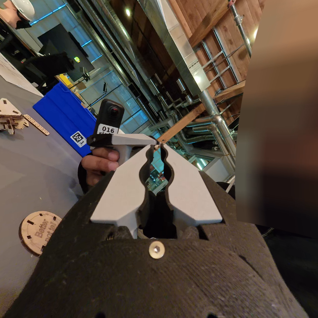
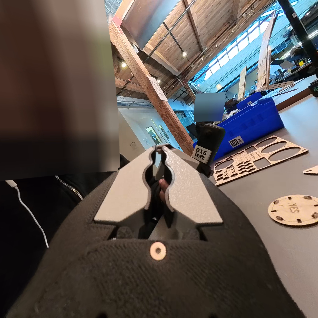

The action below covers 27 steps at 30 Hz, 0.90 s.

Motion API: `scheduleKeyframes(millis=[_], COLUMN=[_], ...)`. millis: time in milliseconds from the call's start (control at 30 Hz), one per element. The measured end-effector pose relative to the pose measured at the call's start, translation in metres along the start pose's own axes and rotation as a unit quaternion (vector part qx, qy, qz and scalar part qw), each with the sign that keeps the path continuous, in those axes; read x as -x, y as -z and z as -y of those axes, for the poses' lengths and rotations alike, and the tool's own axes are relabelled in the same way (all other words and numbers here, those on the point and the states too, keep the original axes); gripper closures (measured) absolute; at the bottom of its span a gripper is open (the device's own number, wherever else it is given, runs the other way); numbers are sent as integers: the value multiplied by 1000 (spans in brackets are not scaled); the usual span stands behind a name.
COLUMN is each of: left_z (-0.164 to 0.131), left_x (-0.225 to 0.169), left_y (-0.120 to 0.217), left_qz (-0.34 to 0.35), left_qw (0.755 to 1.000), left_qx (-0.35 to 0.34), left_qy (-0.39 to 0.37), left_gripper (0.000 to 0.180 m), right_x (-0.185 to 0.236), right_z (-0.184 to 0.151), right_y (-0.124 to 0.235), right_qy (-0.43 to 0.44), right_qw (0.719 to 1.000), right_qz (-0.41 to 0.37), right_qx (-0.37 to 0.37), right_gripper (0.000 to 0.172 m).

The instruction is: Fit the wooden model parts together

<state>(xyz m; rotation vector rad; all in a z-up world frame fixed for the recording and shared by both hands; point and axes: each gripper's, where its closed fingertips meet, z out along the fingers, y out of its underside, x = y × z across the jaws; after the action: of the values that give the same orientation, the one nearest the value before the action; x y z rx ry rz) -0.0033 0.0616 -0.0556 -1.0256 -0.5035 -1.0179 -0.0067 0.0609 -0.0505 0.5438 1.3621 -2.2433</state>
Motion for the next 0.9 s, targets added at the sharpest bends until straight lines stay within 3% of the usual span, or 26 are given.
scheduleKeyframes(millis=[233,467,600,767,833,900], left_z=[2,23,19,-22,-53,-92], left_x=[4,10,10,12,20,27], left_y=[2,17,15,3,5,16], left_qz=[18,86,115,128,131,118], left_qw=[1000,989,977,947,912,858], left_qx=[-4,-39,-17,112,218,340], left_qy=[-12,-110,-177,-272,-322,-366], left_gripper=[180,180,180,175,173,164], right_x=[-2,-7,-8,-12,-15,-20], right_z=[0,15,24,29,26,20], right_y=[1,17,29,37,39,41], right_qy=[16,76,119,140,135,129], right_qw=[1000,994,987,980,980,980], right_qz=[-14,-73,-111,-138,-142,-144], right_qx=[7,13,19,23,30,40], right_gripper=[172,172,172,172,172,172])
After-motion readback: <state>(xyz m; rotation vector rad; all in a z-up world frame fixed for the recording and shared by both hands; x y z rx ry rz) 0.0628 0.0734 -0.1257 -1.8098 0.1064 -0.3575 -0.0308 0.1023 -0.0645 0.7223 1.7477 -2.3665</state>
